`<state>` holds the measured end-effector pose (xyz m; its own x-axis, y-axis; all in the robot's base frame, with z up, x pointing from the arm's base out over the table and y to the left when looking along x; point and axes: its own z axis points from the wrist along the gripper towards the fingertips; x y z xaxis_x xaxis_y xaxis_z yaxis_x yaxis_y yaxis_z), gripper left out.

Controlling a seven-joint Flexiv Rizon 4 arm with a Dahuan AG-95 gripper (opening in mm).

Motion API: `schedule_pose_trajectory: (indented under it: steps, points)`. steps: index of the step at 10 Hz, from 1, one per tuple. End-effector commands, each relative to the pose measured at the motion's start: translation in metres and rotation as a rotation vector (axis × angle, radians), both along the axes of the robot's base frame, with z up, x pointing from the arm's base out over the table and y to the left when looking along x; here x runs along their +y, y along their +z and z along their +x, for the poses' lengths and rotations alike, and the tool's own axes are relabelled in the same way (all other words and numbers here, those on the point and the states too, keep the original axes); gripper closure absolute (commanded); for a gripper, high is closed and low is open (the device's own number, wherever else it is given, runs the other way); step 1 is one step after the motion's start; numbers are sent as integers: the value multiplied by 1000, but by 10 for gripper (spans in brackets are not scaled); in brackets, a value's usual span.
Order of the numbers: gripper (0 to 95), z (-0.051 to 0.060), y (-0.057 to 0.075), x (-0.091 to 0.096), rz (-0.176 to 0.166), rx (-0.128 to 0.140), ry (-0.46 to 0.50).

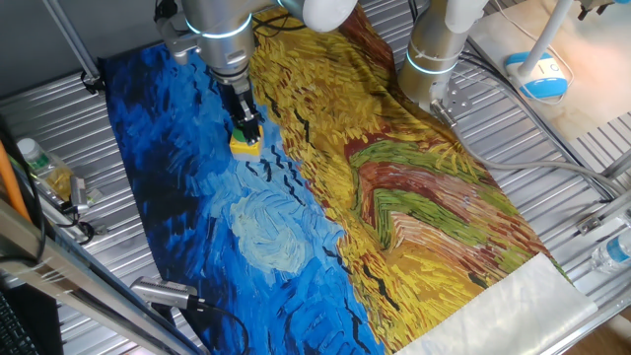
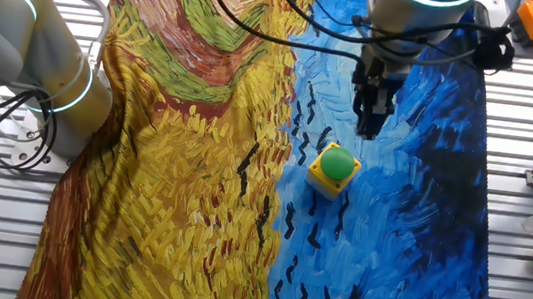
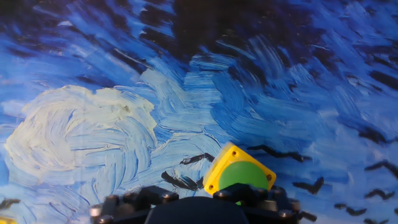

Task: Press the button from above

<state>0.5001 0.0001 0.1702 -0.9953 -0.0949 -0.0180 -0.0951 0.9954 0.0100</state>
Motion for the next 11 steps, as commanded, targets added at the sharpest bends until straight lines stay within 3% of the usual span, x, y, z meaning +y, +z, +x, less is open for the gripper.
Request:
schedule_pose_trajectory:
  steps: [1,11]
  points:
    - [950,0,1,0,8,-20,52]
    - [950,0,2,0,8,-19,20]
